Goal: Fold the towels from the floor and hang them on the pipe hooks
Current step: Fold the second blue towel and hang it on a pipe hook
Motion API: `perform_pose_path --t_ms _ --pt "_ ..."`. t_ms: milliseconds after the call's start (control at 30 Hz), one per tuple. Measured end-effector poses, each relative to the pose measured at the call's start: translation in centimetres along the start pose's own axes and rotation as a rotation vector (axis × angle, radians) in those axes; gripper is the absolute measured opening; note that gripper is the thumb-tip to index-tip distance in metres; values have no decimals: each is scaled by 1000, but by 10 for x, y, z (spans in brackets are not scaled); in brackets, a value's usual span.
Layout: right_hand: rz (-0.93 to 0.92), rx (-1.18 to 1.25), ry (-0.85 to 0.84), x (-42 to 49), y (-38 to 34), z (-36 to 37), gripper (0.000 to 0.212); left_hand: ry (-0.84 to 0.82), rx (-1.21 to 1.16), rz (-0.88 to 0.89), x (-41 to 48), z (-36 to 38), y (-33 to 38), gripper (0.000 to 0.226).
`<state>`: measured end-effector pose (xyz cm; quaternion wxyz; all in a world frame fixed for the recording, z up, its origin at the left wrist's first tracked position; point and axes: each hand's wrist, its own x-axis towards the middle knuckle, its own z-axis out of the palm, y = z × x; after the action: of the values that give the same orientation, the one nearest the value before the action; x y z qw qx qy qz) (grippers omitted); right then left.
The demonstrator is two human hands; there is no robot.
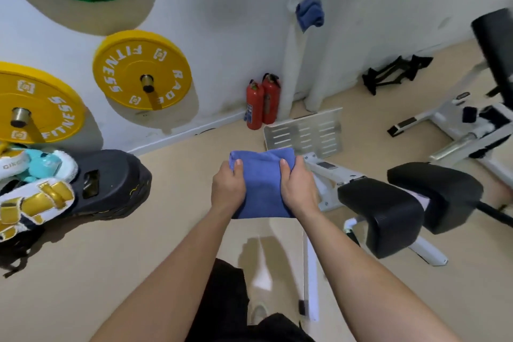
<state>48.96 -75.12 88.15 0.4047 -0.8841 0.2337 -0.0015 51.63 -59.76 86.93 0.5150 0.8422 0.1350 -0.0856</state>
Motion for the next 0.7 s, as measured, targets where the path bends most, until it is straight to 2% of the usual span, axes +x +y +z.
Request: perform_pose_path --t_ms 300,500,700 --pt "49 -1 163 200 -20 -47 41 -236 36 194 185 80 127 36" --pt "95 97 186 352 -63 -71 32 -353 99 227 330 118 219 37" --pt "170 149 215 474 -77 -90 34 -419 154 270 433 165 293 35"
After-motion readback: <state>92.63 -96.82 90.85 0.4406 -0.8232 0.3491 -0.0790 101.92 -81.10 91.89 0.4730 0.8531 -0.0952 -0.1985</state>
